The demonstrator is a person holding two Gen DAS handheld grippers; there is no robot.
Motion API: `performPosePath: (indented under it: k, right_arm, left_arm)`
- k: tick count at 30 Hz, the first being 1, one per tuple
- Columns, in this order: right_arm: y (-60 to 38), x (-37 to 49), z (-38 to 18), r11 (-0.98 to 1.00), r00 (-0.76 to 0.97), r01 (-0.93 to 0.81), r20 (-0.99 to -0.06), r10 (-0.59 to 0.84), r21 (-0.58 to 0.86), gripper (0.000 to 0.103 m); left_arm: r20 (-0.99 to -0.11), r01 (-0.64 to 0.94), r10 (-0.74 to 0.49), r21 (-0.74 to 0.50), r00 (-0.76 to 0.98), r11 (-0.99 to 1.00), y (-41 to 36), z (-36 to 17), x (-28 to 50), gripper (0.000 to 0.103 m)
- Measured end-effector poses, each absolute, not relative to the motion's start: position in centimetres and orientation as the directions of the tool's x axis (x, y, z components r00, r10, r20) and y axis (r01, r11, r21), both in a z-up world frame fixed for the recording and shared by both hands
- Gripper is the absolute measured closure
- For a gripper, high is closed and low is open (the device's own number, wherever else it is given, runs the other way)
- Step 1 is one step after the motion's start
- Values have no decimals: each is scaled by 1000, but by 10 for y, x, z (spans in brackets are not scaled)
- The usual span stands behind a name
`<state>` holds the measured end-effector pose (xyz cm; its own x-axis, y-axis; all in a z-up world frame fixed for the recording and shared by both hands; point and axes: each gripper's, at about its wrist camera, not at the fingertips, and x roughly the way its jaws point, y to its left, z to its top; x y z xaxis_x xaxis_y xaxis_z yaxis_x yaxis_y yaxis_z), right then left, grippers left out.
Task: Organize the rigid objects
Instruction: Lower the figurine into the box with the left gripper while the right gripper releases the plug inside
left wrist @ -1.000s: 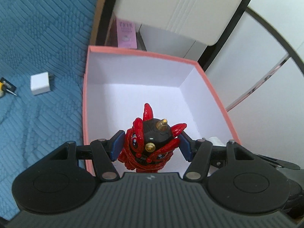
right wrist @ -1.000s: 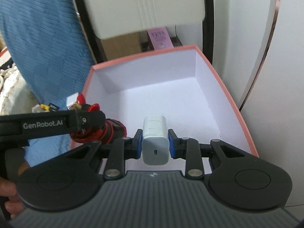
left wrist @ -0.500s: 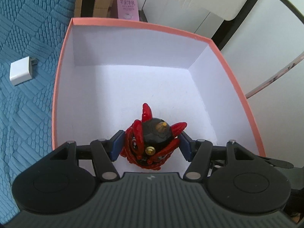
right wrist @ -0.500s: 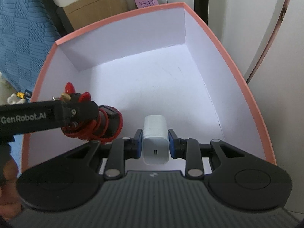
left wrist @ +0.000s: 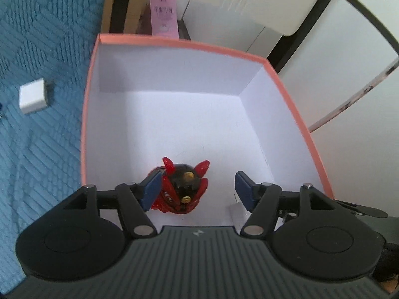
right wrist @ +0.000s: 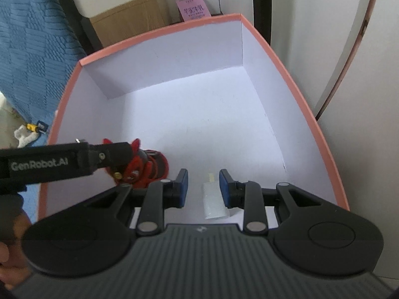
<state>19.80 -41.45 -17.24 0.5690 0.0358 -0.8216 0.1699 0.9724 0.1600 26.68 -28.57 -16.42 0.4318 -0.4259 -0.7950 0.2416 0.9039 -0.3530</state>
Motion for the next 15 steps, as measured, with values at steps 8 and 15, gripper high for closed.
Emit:
performPosePath:
  k: [8, 15]
  right_arm:
    - [-397, 171, -136, 973, 631, 142, -774, 51, 180, 72]
    - [-376, 144, -107, 973, 685, 105, -724, 79, 205, 72]
  left_arm:
    - [-738, 257, -420, -333, 527, 907, -262, -120, 233, 33]
    - [-686, 278, -415, -308, 597, 910, -238, -84, 196, 33]
